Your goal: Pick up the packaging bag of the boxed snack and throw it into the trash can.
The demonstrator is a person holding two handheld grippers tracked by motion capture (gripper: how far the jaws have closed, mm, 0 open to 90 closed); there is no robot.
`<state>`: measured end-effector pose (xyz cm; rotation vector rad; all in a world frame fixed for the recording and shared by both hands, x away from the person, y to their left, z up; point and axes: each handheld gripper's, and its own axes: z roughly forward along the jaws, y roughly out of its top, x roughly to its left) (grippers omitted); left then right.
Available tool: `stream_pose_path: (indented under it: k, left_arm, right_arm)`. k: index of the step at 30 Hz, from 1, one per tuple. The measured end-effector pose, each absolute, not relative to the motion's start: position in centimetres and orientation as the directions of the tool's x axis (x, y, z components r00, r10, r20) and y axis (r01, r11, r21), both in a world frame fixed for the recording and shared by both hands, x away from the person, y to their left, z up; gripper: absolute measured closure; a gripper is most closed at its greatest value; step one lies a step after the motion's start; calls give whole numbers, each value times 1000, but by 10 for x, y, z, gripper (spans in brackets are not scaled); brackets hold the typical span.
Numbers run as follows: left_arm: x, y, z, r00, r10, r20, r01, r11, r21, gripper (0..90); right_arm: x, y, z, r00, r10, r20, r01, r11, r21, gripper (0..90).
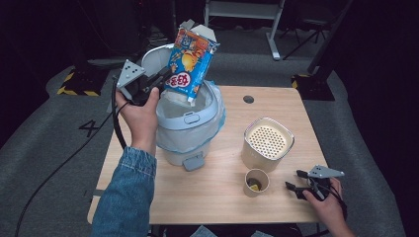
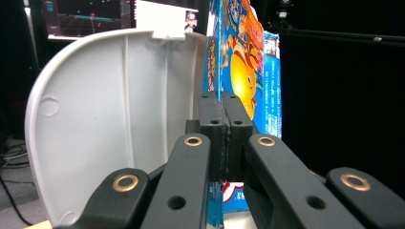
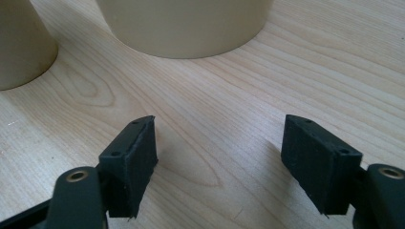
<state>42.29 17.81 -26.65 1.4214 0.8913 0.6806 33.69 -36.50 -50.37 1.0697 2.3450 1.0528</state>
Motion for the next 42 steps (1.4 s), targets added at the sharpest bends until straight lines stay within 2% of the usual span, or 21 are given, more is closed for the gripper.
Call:
stream_pose_path:
  k: [20, 25, 27, 28, 31, 32, 34, 42]
  left_arm:
    - [422, 174, -274, 539, 837, -101, 144, 27, 989, 892]
    - [418, 174, -281, 552, 829, -91, 157, 5, 988, 867]
    - [418, 174, -286, 572, 814, -103, 173, 4, 985, 807]
    - [418, 174, -289, 578, 808, -113, 176, 12, 984, 715]
    - [413, 177, -291, 533, 841, -92, 194, -16, 981, 367]
    - [410, 179, -291, 535, 840, -88, 197, -23, 980, 321]
    - [405, 183, -290, 547, 833, -87, 204, -32, 979, 343]
    - [385, 193, -286, 585, 811, -34, 206, -108, 973, 328]
  right_arm:
    - [337, -365, -504, -651, 759, -13, 495, 437, 751, 284]
    - [337, -365, -504, -651, 759, -12, 495, 436, 751, 284]
    - [337, -365, -504, -651, 759, -12, 495, 436, 751, 285]
    - [337, -365, -504, -651, 759, -11, 495, 436, 751, 284]
    - [337, -365, -504, -651, 759, -12, 495, 436, 751, 284]
    - [337, -365, -504, -651, 759, -11, 495, 436, 751, 284]
    - [337, -365, -504, -651, 759, -11, 496, 436, 751, 285]
    - [337, -365, -504, -651, 759, -11, 495, 436, 751, 284]
